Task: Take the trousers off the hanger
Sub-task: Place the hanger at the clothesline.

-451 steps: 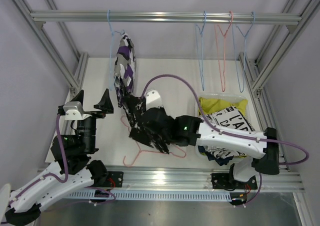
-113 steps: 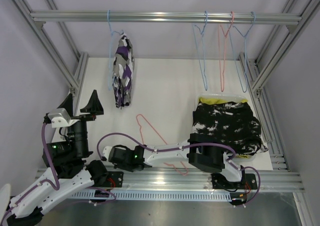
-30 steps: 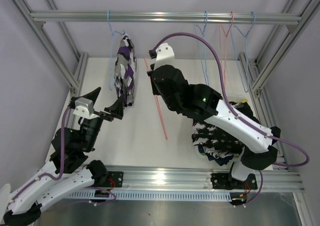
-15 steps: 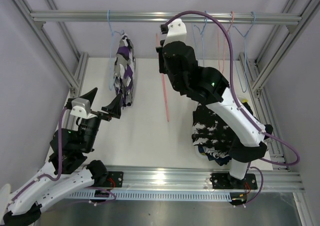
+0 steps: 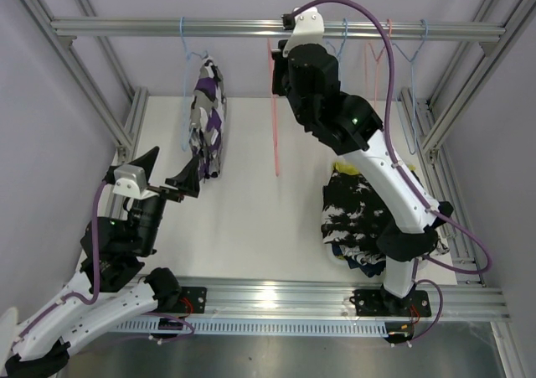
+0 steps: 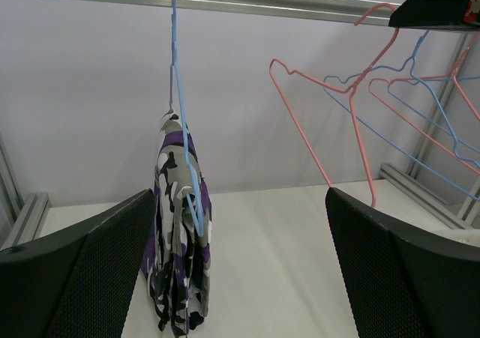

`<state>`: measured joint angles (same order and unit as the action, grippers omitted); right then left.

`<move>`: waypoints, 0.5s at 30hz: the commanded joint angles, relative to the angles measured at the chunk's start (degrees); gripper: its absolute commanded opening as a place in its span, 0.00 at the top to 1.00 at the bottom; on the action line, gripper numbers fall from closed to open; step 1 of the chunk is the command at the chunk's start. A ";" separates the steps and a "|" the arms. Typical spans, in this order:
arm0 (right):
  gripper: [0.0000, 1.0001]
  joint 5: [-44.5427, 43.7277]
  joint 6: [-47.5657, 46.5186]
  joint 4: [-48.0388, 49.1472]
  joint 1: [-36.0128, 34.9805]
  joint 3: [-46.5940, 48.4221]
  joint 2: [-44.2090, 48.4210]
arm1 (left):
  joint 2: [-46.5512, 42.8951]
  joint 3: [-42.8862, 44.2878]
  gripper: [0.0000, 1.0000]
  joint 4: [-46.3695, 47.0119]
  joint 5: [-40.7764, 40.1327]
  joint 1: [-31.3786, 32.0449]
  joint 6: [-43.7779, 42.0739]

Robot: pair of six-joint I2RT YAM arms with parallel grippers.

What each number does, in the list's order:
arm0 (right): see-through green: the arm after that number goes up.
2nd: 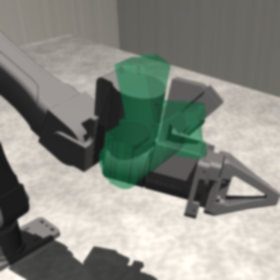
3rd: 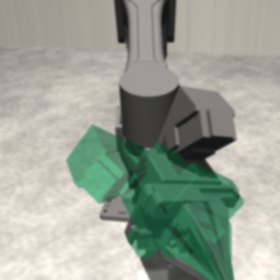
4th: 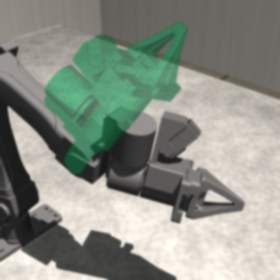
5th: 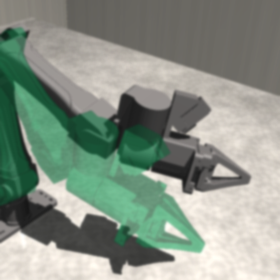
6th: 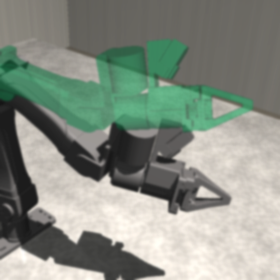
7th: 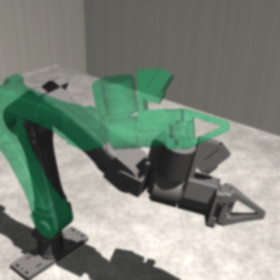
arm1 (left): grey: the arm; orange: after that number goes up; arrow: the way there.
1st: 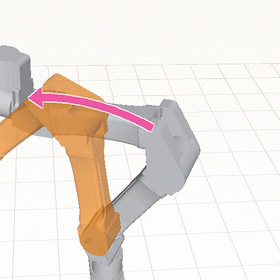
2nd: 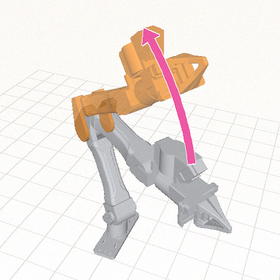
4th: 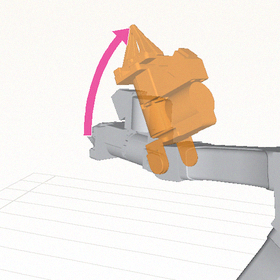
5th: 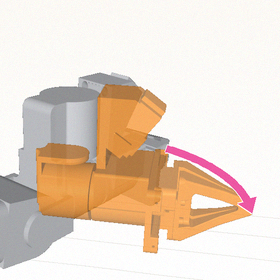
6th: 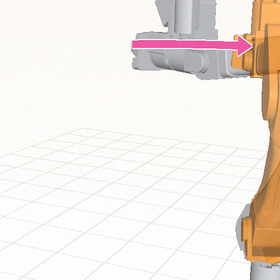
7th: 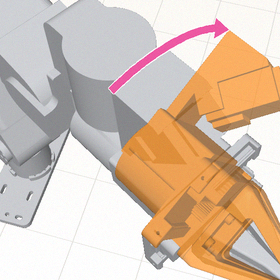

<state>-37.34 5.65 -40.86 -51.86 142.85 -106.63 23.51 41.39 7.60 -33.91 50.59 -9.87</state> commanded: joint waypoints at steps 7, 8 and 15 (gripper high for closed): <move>1.00 5.96 -2.22 10.62 4.13 3.05 -1.21 | -1.18 1.77 0.01 0.67 0.25 -0.40 1.96; 1.00 6.49 -2.22 10.98 4.30 3.40 -1.30 | -1.27 1.86 0.01 0.58 0.25 -0.40 2.13; 1.00 8.95 -1.96 12.47 7.20 5.51 -2.88 | -1.80 2.03 0.01 0.23 0.60 -0.40 2.75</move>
<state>-30.46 4.29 -32.49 -45.95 145.12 -109.25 22.26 41.39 7.53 -33.87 50.59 -8.49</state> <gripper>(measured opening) 0.017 0.994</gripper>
